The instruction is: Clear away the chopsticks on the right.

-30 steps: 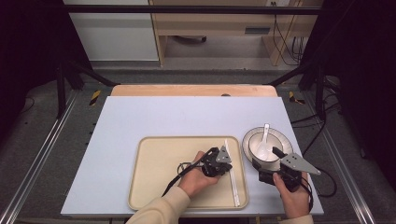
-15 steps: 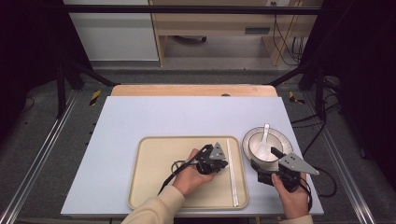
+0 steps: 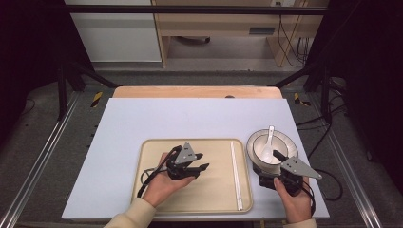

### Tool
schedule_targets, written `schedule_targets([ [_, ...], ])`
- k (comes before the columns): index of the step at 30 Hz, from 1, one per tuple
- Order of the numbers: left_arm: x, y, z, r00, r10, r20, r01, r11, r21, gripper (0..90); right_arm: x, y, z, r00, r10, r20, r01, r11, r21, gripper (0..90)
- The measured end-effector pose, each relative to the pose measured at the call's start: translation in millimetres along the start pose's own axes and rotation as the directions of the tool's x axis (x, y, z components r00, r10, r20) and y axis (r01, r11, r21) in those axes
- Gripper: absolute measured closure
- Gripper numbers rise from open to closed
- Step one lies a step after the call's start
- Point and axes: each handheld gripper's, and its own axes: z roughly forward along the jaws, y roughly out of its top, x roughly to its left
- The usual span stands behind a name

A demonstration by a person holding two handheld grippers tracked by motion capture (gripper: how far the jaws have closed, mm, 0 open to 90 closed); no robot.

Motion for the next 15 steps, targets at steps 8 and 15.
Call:
schedule_targets([
  [8, 18.9, -24.3, -44.5, 0.9968, -0.02, -0.077, 0.013, 0.9964, -0.084, 25.6, 2.8, 0.4, 0.2, 0.9999, -0.01, -0.009, 0.01, 1.0, -0.01, 10.9],
  [15, 43.4, -49.9, -95.1, 0.9855, -0.079, -0.15, 0.047, 0.9776, -0.205, 11.1, 3.2, 0.7, -0.9, 0.9997, -0.022, -0.011, 0.021, 1.0, -0.022, 10.1],
])
